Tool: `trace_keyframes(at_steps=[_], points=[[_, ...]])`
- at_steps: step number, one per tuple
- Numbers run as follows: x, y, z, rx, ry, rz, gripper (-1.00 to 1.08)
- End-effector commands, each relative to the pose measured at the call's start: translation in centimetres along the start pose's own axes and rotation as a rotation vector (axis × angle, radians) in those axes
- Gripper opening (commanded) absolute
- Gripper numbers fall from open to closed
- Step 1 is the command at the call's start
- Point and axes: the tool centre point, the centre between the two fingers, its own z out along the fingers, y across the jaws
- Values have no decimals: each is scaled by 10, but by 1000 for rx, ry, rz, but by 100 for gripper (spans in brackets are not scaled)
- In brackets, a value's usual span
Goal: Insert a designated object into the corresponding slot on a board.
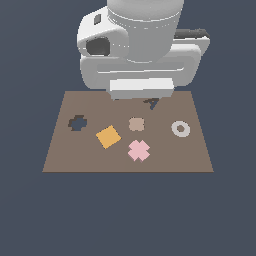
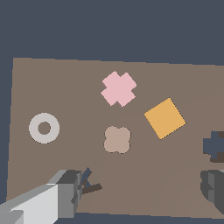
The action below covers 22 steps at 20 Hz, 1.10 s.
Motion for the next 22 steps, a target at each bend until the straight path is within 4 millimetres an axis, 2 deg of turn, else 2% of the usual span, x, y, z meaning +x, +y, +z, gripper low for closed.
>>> trace_keyframes(at_steps=[1,12,22], points=[[0,0,0,0,0,0,100],[11,3,16,1,-1,-83,100],[41,5,59,2,-4,-316,100]])
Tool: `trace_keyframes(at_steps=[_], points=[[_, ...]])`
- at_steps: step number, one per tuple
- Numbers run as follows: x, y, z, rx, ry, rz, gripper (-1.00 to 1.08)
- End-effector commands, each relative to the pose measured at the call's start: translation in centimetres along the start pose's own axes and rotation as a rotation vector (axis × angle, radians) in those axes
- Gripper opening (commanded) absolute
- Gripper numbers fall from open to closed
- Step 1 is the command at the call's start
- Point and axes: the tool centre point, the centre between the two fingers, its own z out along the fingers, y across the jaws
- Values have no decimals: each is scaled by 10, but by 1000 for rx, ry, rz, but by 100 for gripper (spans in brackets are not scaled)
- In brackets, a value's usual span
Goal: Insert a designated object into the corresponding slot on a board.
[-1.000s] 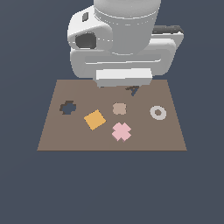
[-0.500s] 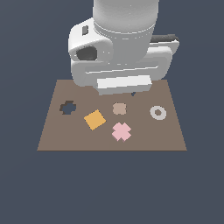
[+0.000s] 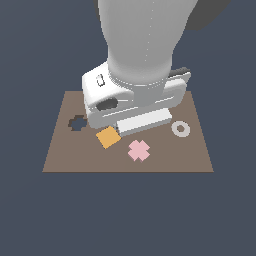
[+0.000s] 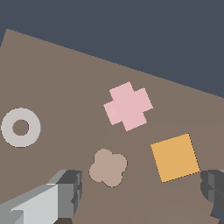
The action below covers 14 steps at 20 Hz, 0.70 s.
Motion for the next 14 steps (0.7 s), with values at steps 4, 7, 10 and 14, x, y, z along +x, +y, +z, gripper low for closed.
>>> trace_keyframes(at_steps=[4,7,10,14], points=[[21,4,30,1,-3,-163,100],[31,4,44,0,-4,-238,100],[40,4,55,0,-5,-299,100],[48,3,66,0,-6,-358,100]])
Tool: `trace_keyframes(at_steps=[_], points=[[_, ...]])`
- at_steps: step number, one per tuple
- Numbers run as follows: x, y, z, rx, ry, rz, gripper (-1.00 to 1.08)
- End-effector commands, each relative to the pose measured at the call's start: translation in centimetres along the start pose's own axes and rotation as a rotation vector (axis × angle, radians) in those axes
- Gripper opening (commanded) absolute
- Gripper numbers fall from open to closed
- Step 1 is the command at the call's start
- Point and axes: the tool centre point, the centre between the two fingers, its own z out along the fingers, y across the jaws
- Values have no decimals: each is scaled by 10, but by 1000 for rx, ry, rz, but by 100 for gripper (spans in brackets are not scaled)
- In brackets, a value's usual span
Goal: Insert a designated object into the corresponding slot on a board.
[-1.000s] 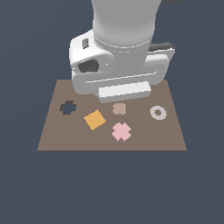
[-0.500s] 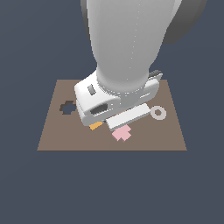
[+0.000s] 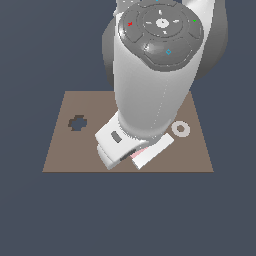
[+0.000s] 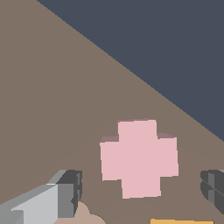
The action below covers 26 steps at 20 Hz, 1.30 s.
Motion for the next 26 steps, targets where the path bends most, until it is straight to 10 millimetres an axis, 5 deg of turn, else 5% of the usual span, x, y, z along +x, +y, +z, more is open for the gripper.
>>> trace_keyframes(at_steps=[1,18,19,26], points=[[5,1,5,-1,0,-34,100],[9,1,30,-1,-1,-64,100],[9,1,30,-1,-1,-64,-100],[9,1,30,-1,-1,-64,-100]])
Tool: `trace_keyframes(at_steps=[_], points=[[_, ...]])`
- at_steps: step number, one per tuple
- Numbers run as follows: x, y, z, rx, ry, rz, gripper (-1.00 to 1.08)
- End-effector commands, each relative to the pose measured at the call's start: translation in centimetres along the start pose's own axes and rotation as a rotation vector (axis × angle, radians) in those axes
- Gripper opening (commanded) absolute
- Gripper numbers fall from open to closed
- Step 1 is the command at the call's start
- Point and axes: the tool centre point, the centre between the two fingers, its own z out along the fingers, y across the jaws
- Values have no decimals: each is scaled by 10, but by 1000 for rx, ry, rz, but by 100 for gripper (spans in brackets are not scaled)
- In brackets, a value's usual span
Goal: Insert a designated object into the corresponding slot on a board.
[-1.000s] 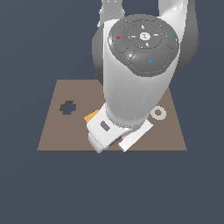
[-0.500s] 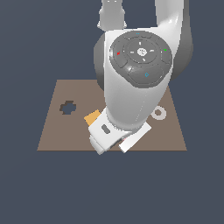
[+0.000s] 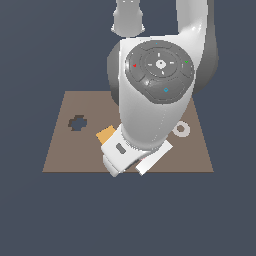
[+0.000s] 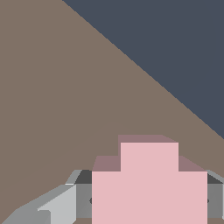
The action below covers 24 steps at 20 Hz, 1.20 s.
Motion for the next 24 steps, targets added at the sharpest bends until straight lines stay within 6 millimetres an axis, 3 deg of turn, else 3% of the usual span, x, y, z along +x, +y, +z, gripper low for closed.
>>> trace_keyframes(at_steps=[1,13,24], points=[[0,-1,1,1,0,-1,-100],[-5,-6,0,0,0,-63,-100],[-28,-25,-1,0,1,-306,-100]])
